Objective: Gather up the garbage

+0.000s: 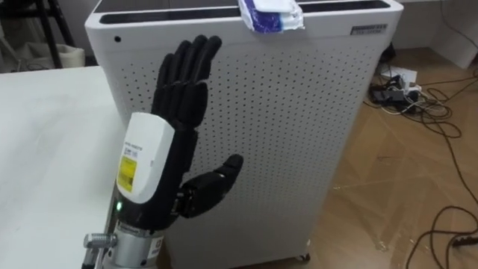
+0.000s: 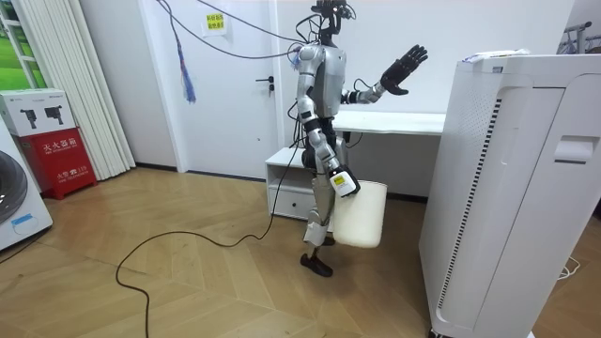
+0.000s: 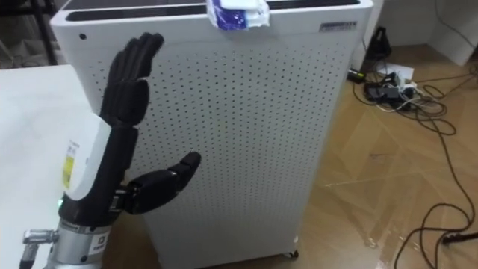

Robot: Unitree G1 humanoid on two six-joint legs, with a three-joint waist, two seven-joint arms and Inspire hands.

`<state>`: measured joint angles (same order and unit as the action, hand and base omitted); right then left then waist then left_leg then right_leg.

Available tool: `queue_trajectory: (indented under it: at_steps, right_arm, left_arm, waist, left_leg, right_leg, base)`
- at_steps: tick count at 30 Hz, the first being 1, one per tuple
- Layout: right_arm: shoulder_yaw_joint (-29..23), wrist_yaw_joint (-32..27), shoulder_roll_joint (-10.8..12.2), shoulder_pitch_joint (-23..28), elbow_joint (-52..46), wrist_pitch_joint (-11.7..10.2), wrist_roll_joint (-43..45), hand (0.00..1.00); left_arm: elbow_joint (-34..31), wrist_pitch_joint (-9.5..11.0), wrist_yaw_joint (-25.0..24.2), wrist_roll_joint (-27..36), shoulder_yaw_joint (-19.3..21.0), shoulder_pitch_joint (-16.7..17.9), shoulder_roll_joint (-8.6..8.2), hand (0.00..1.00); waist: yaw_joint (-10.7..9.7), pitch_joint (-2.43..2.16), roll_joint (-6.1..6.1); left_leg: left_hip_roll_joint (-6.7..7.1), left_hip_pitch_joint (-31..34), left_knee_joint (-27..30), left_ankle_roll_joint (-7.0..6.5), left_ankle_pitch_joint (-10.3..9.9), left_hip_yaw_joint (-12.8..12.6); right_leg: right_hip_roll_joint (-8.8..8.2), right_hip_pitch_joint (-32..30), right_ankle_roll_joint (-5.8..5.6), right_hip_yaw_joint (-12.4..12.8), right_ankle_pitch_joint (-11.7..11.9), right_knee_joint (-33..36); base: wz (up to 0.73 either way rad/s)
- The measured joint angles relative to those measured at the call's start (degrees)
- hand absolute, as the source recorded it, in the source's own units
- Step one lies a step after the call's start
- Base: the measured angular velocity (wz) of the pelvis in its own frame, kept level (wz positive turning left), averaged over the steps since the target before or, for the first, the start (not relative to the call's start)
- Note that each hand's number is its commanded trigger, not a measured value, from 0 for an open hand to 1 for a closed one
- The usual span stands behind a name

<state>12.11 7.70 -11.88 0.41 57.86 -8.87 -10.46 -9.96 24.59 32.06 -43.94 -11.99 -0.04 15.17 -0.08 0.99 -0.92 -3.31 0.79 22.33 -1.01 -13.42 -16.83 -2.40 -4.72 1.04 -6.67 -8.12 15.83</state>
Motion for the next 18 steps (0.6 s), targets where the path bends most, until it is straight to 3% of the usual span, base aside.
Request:
queue_trajectory:
  at_steps: [1, 2, 3, 4, 5, 6, 7, 8, 9, 10, 11, 12, 14, 16, 17, 18]
  right_arm:
    - [-0.01, 0.00, -0.05, 0.12, 0.08, 0.01, -0.40, 1.00]
    - [-0.03, -0.02, -0.20, 0.30, 0.11, 0.04, -0.50, 1.00]
    - [-0.84, -0.07, -0.38, 0.27, 0.10, 0.05, -0.56, 1.00]
    - [-1.65, -0.11, -0.73, 0.30, 0.43, 0.11, -0.59, 1.00]
    - [-1.98, -0.17, -0.75, 0.30, 0.92, 0.11, -0.56, 1.00]
    - [-2.05, -0.45, -0.54, 0.38, 1.49, 0.21, -0.56, 1.00]
    - [-2.04, -0.83, 0.00, 0.51, 1.49, 0.25, -0.56, 1.00]
    - [-2.04, -0.92, 0.26, 0.55, 1.42, 0.25, -0.55, 1.00]
    - [-2.05, -0.92, 0.31, 0.63, 1.28, 0.24, -0.56, 1.00]
    - [-2.09, -1.23, -0.13, 0.46, 1.19, 0.13, -0.69, 1.00]
    - [-2.12, -1.42, -0.22, 0.41, 1.19, 0.13, -0.69, 1.00]
    - [-2.10, -1.43, -0.23, 0.45, 1.09, 0.14, -0.62, 1.00]
    - [-2.09, -1.70, 0.32, 0.44, 0.69, 0.17, -0.60, 1.00]
    - [-2.05, -2.14, 0.38, 0.60, 0.68, 0.19, -0.62, 1.00]
    - [-2.01, -2.07, 0.30, 0.62, 0.68, 0.19, -0.70, 1.00]
    - [-2.01, -1.74, 0.42, 0.63, 0.62, 0.23, -0.76, 1.00]
  left_arm:
    - [0.02, 0.05, -0.02, -0.02, -0.01, 0.14, 0.00, 0.00]
    - [-0.10, 0.13, -0.01, -0.01, 0.01, 0.60, -0.24, 0.00]
    - [-0.14, 0.63, -0.06, -0.05, 0.01, 0.28, -0.70, 0.00]
    - [-0.14, 0.90, -0.06, -0.17, 0.04, -0.13, -1.40, 0.00]
    - [-0.18, 1.00, -0.03, -0.32, 0.21, -0.11, -1.70, 0.00]
    - [-0.47, 1.06, 0.16, -0.96, 0.68, -0.10, -1.93, 0.00]
    - [-0.81, 1.13, 0.79, -1.59, 1.24, -0.28, -1.63, 0.00]
    - [-0.96, 1.21, 1.06, -1.85, 1.59, -0.43, -1.33, 0.00]
    - [-1.02, 1.34, 1.32, -1.84, 2.04, -0.57, -1.06, 0.00]
    - [-1.03, 1.34, 1.42, -2.17, 2.26, -0.52, -1.22, 0.00]
    - [-1.04, 1.36, 1.56, -2.67, 2.31, -0.43, -1.19, 0.00]
    - [-1.09, 1.70, 1.58, -3.59, 2.43, -0.34, -0.99, 0.00]
    - [-1.61, 2.52, 1.59, -4.26, 2.58, -0.39, -1.01, 0.00]
    - [-1.64, 3.40, 1.61, -4.47, 2.48, -0.51, -1.26, 0.00]
    - [-1.63, 3.38, 1.62, -4.47, 2.40, -0.51, -1.26, 0.00]
    - [-1.63, 3.37, 1.61, -4.52, 2.34, -0.55, -1.11, 0.00]
  waist:
    - [0.42, 0.69, -0.90]
    - [0.85, 0.48, -1.07]
    - [0.86, 0.42, -0.58]
    - [0.90, 0.38, -0.16]
    - [1.53, 0.37, -0.15]
    - [2.86, -0.18, 0.77]
    - [3.13, -0.38, 0.21]
    - [3.50, -0.29, -0.36]
    - [3.69, -0.33, -1.67]
    - [3.67, -0.13, -1.84]
    - [3.69, -0.11, -1.65]
    - [3.72, -0.46, -1.19]
    - [3.53, -0.74, -0.86]
    - [2.75, -0.84, -0.80]
    - [2.29, -0.48, -1.30]
    - [2.14, -0.63, -0.95]
  left_leg:
    - [0.15, 4.20, 6.46, 0.36, -0.20, 2.60]
    - [0.79, 5.50, 5.19, 0.48, -0.34, 4.93]
    - [1.94, 8.08, 0.02, 1.27, 0.25, 9.31]
    - [2.90, 11.18, -3.51, 1.81, 3.41, 12.94]
    - [3.06, 11.99, -4.23, 1.72, 4.94, 14.10]
    - [2.64, 12.09, -4.49, 1.24, 7.37, 13.68]
    - [2.25, 11.03, -4.79, -0.91, 8.24, 10.66]
    - [1.78, 10.49, -4.80, -1.09, 8.17, 8.18]
    - [1.50, 9.49, -4.35, -1.84, 7.58, 4.31]
    - [1.71, 9.47, -1.95, -1.66, 6.04, 4.04]
    - [1.71, 9.72, -0.32, -1.40, 5.15, 4.31]
    - [2.04, 10.19, 1.66, -1.49, 3.66, 4.79]
    - [2.71, 9.77, 2.12, -1.95, 2.43, 5.47]
    - [4.65, 8.17, 2.10, -2.81, 0.59, 5.07]
    - [5.11, 7.87, 2.24, -2.98, 0.21, 4.93]
    - [5.54, 7.46, 2.42, -3.62, -0.42, 4.44]
  right_leg:
    - [-0.57, 0.16, 0.09, 1.50, -0.19, 0.14]
    - [-0.50, 0.24, 0.08, 2.02, -0.18, 0.08]
    - [-0.50, -0.04, 0.24, 2.05, -0.75, -0.11]
    - [-0.51, -0.38, -0.80, 2.27, -1.82, 0.68]
    - [-0.57, -0.42, -1.28, 3.10, -2.33, 1.30]
    - [-0.50, -0.48, -1.81, 3.96, -3.41, 2.93]
    - [-1.13, -0.42, -2.37, 3.10, -4.76, 5.55]
    - [-1.97, -0.36, -2.56, 2.12, -5.55, 7.26]
    - [-3.82, -0.35, -2.75, -0.55, -7.79, 10.92]
    - [-5.46, -0.62, -2.26, -2.52, -8.71, 11.75]
    - [-5.55, -0.40, -2.18, -2.54, -9.27, 11.89]
    - [-5.38, -0.13, -2.42, -2.00, -10.00, 11.93]
    - [-5.80, 0.54, -3.19, -1.40, -10.80, 11.96]
    - [-7.70, 0.73, -4.51, -1.30, -12.24, 14.79]
    - [-8.26, 0.40, -4.80, -1.36, -12.42, 16.39]
    - [-9.17, -0.95, -4.91, -1.24, -12.17, 20.54]
  base:
    - [-0.11]
    - [-0.06]
    - [0.00]
    - [-0.04]
    - [-0.37]
    - [-0.50]
    - [-0.40]
    - [-0.11]
    - [-0.10]
    - [-0.13]
    - [-0.19]
    - [-0.19]
    - [-0.12]
    - [-0.08]
    - [-0.12]
    - [-0.05]
